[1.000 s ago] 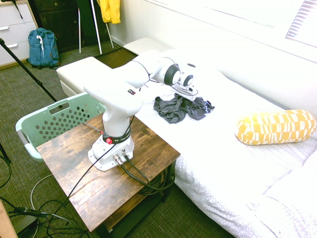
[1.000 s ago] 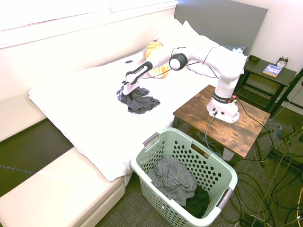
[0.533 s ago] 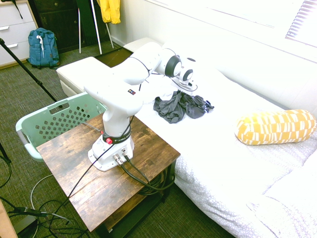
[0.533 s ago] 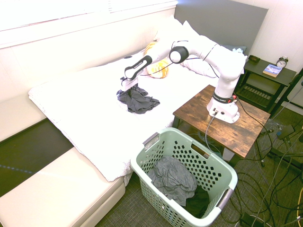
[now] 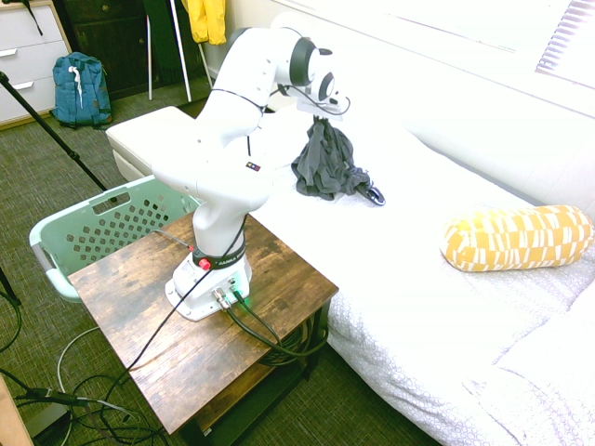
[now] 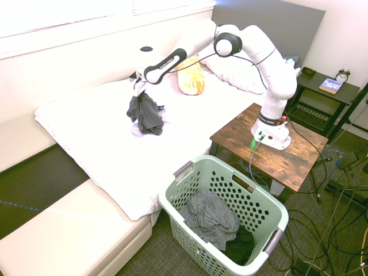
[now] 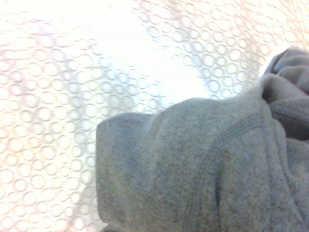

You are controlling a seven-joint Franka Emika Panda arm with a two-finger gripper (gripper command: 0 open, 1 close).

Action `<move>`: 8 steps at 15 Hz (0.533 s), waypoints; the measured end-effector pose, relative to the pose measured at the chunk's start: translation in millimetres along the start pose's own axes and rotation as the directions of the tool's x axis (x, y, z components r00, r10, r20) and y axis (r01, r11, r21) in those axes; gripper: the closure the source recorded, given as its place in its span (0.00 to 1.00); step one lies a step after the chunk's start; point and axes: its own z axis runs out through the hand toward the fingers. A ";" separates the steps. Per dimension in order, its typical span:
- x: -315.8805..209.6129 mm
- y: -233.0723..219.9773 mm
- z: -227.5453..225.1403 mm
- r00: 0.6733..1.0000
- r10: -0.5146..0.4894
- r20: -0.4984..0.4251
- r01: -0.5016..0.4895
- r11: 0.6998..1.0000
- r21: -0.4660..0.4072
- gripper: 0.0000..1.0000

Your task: Put my clothes in the laundry bag

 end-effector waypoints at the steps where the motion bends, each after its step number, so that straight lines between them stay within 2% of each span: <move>1: -22.1 -15.0 -17.6 0.999 -0.043 -0.008 0.043 0.999 0.001 1.00; 4: -110.6 -55.6 -71.0 0.981 -0.190 -0.022 0.190 0.982 -0.008 1.00; 8: -271.8 -82.6 -143.8 0.944 -0.324 -0.059 0.322 0.946 -0.040 1.00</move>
